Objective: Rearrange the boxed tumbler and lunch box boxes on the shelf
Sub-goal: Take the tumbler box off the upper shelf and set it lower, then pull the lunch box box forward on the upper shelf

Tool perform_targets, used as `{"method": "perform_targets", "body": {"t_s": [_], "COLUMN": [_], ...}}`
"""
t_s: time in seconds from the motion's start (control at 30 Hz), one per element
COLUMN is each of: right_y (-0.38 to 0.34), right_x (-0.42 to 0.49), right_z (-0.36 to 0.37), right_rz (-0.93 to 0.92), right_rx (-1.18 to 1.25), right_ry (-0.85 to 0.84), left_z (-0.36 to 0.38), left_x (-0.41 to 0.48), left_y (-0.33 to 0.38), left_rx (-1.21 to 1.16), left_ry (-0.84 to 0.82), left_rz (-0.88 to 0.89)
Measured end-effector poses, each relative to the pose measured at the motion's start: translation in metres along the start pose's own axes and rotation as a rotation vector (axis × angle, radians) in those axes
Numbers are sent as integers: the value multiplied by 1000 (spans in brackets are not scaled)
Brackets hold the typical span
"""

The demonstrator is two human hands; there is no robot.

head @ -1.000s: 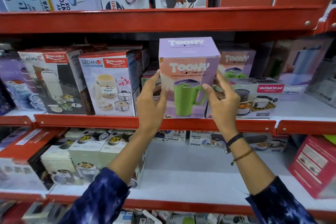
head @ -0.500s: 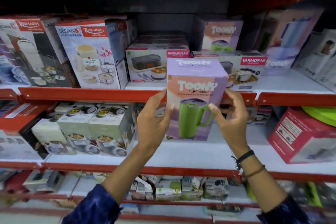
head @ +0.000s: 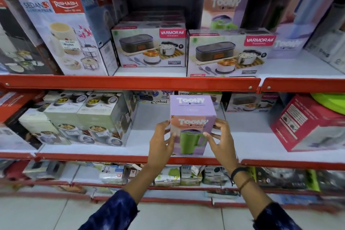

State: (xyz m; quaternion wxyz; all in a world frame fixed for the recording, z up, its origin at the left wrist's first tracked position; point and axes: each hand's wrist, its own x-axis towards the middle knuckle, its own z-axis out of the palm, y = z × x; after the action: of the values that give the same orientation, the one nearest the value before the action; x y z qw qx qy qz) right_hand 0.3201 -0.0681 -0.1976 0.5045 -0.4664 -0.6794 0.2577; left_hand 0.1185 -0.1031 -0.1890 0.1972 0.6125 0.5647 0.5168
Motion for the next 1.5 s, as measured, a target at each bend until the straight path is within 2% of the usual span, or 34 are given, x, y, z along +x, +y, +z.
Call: {"method": "perform_targets", "body": {"t_s": [0.33,0.57,0.63,0.73,0.83,0.9,1.03,1.17,1.23,1.37,1.5], "right_y": [40,50,48,23,-17,-42,-62,-56,-53,-57,-73], "right_x": [16,9,10,26,64,97,153,181,187,184,170], "right_z": [24,25,19,0,-31,-54,-93,-110,-113,-115,-117], "right_rz": [109,136,95,12,-146,-215,-169,128,204,189,89], "right_rx": [-22,-124,-180,-111,-59,-73,-201,-251,-256,-186,-122], "right_ry": [-31,-49,-19,112,308,428,520,374,327,336,394], "left_z": [35,38,38,32,26,23,22,27,29,24,9], "left_x": [23,16,15,26,60,93,155,185,191,187,170], "left_y": [-35,-48,-45,-15,31,60,100,118,119,120,127], "left_rx": [-43,19,92,155,155,160,139,77,56,24,-18], "left_ry": [-67,-118,-40,134,166,160,108,9,-3,34,107], "left_rz": [-164,-115,-41,143,338,399,276,94,21,0,33]}}
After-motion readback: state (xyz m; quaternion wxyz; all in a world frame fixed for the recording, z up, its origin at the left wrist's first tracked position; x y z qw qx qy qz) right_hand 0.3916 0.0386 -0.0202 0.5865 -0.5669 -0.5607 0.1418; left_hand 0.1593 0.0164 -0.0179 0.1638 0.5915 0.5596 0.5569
